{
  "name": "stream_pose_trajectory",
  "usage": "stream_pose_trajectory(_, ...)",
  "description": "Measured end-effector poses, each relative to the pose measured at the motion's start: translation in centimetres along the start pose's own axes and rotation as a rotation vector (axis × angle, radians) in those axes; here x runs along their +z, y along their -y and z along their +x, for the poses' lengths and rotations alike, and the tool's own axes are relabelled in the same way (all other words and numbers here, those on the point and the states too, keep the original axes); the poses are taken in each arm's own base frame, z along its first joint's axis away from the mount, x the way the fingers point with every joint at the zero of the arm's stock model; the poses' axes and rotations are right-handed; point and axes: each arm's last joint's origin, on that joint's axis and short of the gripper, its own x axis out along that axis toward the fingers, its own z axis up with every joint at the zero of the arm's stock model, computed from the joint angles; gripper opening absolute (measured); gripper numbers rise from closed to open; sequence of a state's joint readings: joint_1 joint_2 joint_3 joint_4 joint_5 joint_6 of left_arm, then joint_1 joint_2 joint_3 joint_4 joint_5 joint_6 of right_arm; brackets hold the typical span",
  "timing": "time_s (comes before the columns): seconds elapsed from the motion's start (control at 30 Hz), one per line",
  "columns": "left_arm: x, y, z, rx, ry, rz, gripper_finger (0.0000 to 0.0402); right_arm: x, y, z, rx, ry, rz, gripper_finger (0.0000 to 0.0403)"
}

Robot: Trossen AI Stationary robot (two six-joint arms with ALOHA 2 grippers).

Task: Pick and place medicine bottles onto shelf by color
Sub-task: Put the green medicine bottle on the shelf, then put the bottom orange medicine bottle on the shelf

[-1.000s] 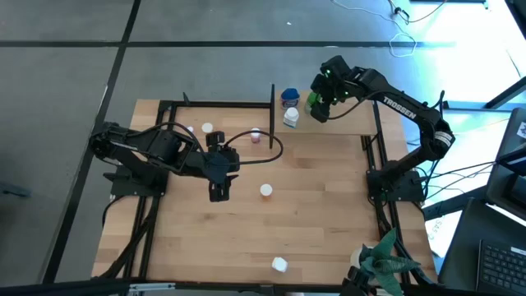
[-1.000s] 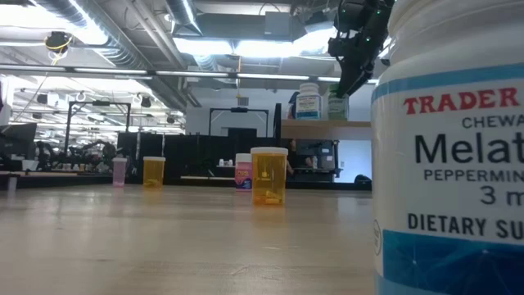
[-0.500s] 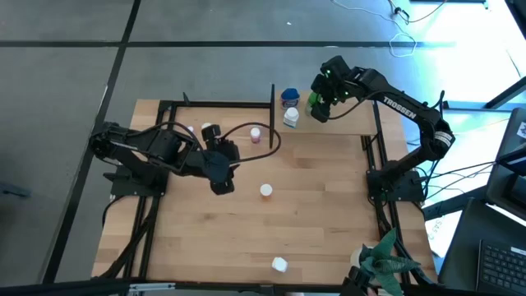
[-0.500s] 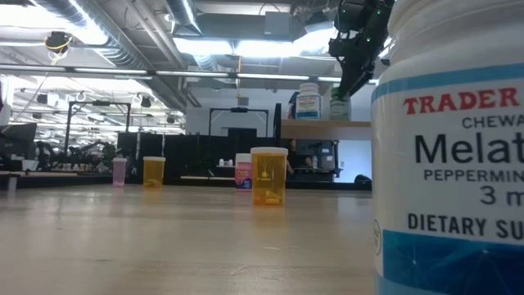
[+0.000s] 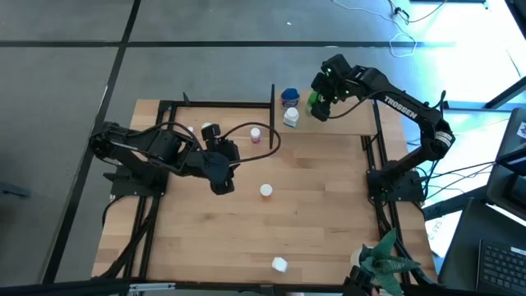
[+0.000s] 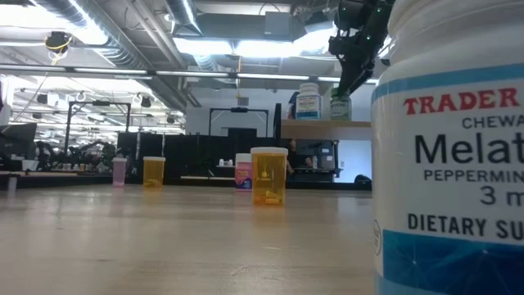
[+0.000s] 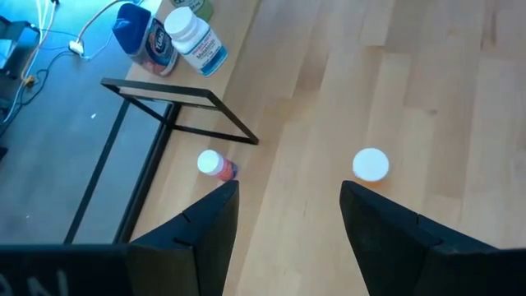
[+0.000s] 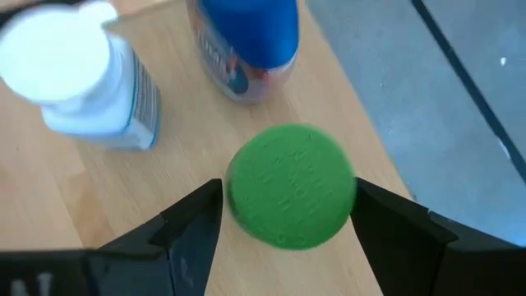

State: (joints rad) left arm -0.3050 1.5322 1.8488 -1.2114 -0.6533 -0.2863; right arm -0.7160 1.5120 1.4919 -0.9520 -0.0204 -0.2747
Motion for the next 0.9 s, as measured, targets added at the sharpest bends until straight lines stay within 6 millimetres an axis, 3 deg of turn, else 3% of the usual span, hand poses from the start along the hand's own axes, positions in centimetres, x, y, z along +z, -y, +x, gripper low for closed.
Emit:
stream_pose_trajectory(0.47,-0.2,-0.1,0.0,0.006,-0.019,-0.010,0.0207,2.4,-0.2,-4.2,-0.024,0.108,-0.064,0.0261)
stream_pose_trajectory(0.67,-0.7,-0.2,0.0,0.020,-0.063,0.001,0.0207,2.6,-4.2,-6.2,0.054,0.139,-0.246,0.0261)
stream_pose_trajectory(0.9,-1.3,-0.4,-0.1,0.037,-0.111,0.000,0.0207,2.0,-11.2,-7.8,0.211,0.142,-0.511,0.0262)
